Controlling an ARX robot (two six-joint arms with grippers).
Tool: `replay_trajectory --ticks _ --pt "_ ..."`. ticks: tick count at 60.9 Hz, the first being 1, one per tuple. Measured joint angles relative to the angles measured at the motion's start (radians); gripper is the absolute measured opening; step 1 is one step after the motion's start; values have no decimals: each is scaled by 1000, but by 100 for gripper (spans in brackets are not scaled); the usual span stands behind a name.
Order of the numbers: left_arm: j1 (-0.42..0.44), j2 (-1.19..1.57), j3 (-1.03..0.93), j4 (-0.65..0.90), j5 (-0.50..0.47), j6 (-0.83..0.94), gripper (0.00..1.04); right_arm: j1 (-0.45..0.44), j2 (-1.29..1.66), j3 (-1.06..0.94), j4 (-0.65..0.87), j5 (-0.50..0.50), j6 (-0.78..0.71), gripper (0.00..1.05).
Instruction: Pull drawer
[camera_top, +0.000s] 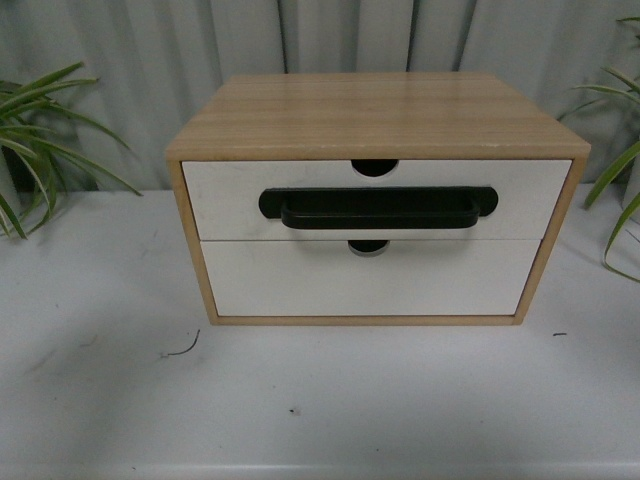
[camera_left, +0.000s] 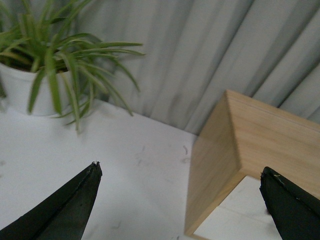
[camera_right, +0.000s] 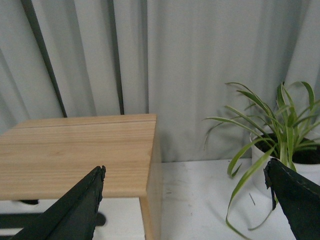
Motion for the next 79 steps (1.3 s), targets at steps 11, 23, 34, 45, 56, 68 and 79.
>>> replay_trajectory --ticks 11,23,34,45,56,68,79 --pt "-78 292 211 33 131 48 98 29 297 228 -24 -83 -157 98" --pt "-171 422 381 -122 382 241 98 45 370 373 -104 -304 -486 98" --pt "-224 478 555 -405 586 561 98 -2 395 476 -340 -555 -909 98" --pt "-281 565 688 -665 624 831 98 -37 452 581 -597 -668 -1304 98" --pt "-362 682 782 -816 581 1029 98 -40 499 685 -898 -703 -1647 98" --pt "-373 782 857 -835 527 1112 98 -14 537 728 -1092 -650 -1740 98" --pt "-369 843 899 -831 509 1131 98 22 576 744 -1158 -615 -1757 98"
